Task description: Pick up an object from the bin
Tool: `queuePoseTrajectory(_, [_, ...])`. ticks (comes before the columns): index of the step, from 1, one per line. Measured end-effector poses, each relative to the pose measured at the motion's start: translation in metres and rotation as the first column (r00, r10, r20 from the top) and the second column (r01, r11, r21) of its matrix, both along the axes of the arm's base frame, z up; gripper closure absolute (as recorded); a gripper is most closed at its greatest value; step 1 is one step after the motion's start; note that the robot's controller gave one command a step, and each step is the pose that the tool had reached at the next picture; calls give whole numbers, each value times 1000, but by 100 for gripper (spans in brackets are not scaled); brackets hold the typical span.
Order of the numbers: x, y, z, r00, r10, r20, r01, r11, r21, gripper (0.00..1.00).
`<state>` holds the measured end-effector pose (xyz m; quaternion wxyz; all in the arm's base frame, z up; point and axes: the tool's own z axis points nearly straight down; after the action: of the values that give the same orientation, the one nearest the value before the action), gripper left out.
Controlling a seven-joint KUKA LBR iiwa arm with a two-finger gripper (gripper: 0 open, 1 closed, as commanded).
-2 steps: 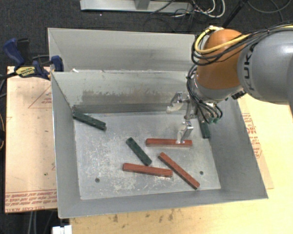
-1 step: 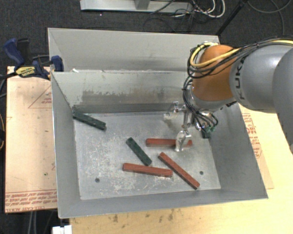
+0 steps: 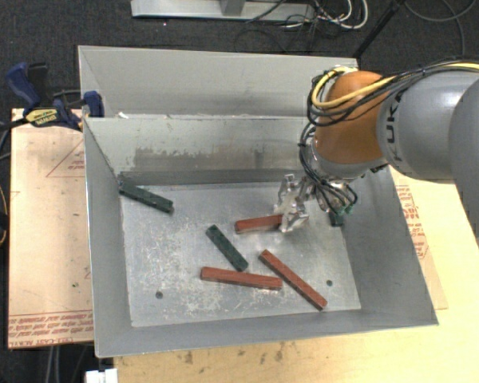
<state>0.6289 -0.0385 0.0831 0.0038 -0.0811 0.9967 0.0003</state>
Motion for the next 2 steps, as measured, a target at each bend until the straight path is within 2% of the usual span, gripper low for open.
queuePoseTrajectory(2, [-1,0,2,1000,0,-4,0,1000,0,100])
